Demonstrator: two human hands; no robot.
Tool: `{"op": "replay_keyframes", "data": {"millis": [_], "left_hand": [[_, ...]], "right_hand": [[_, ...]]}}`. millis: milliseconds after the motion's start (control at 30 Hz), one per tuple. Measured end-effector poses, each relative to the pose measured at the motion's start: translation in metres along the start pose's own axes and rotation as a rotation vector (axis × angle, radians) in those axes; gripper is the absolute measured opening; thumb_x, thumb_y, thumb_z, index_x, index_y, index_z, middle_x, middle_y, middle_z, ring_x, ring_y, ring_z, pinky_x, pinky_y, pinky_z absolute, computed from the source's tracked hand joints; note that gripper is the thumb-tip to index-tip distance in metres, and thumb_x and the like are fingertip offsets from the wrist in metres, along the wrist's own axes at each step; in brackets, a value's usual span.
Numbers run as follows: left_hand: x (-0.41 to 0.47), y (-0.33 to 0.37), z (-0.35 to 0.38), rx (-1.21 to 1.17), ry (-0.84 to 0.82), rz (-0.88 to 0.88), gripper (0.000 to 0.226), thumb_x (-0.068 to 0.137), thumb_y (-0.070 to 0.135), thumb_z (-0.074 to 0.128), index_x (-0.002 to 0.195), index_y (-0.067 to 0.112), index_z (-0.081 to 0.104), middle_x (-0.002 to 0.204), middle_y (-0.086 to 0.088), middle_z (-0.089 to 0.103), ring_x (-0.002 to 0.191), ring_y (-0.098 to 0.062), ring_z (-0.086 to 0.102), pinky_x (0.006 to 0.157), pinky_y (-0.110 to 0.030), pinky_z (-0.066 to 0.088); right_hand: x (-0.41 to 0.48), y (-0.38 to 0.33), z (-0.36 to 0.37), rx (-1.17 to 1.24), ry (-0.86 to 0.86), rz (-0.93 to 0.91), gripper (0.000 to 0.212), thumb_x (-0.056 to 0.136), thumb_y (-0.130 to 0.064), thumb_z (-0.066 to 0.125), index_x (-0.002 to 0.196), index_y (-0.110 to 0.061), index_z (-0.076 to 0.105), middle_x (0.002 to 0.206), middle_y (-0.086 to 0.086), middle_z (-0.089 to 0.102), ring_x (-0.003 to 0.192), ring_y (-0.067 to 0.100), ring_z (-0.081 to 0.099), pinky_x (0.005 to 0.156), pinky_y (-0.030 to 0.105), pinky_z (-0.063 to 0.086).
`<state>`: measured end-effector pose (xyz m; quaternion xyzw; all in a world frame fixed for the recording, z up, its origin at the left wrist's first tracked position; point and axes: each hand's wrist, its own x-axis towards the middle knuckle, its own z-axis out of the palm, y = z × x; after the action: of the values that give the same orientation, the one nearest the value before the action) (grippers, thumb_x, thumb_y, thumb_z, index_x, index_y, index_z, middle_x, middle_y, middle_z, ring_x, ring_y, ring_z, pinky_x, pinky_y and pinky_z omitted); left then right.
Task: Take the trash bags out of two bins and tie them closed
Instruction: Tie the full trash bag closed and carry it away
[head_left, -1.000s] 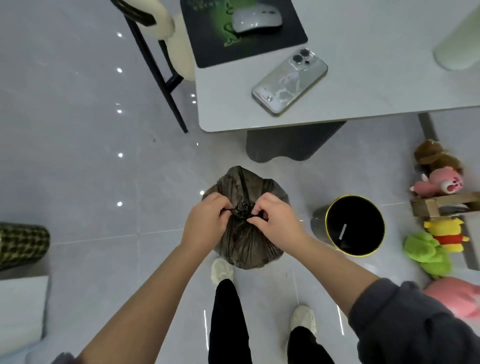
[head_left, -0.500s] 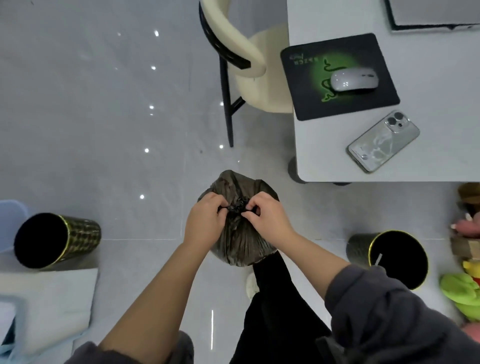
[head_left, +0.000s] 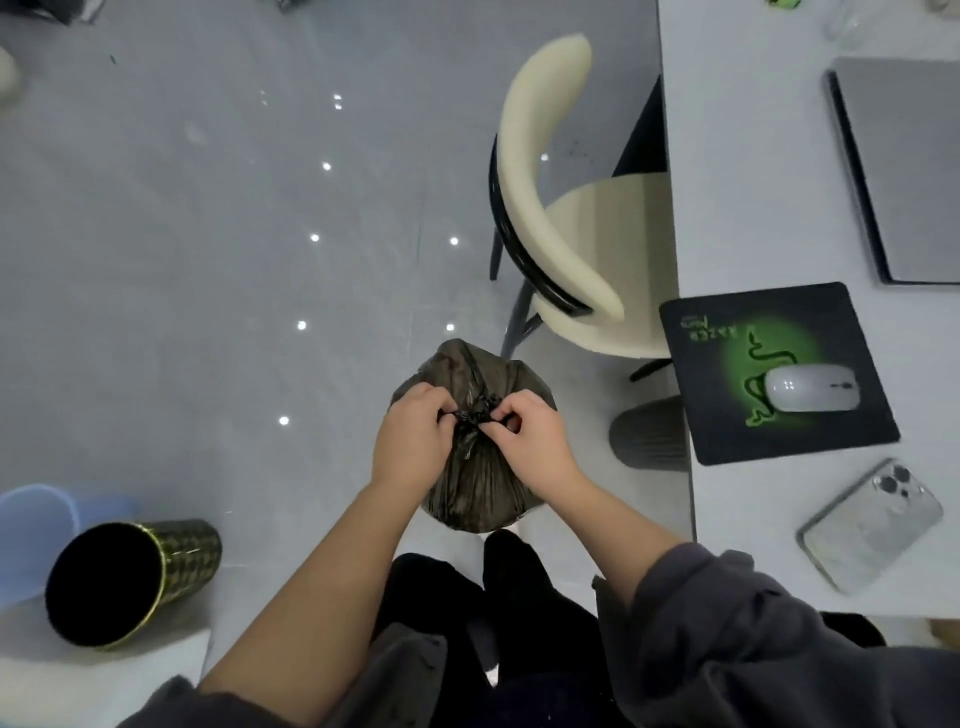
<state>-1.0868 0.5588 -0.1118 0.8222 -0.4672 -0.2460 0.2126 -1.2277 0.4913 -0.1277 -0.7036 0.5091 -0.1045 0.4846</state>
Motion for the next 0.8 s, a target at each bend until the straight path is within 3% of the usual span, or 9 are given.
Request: {"op": "replay_keyframes", "data": {"millis": [333,800], "left_hand": [[0.189,-0.051,-0.107,-0.038,0.024,0.056,0.009,0.084,0.007,0.061,0.088,0.011,0.068,0.092,-0.001,0.063,0.084,-0.017,0.057,0.073,-0.025,0.044],[0.445,-0.054,-0.200,-0.005,-0.007,0.215,0.008,0.086,0.012,0.061,0.092,0.014,0.067,0.094,0.004,0.060,0.083,-0.011,0.053,0.073,-0.021,0.041]], "right_hand": [[0.173,-0.127,0.034,-0.013,0.108,-0.026,0.018,0.078,-0.019,0.073,0.073,-0.022,0.056,0.078,-0.010,0.051,0.066,0.004,0.047,0.066,0.021,0.037],[0.401,-0.239,0.019,0.050,0.292,-0.025,0.018,0.079,-0.017,0.073,0.074,-0.025,0.057,0.081,-0.008,0.056,0.069,0.003,0.049,0.063,0.010,0.036]]}}
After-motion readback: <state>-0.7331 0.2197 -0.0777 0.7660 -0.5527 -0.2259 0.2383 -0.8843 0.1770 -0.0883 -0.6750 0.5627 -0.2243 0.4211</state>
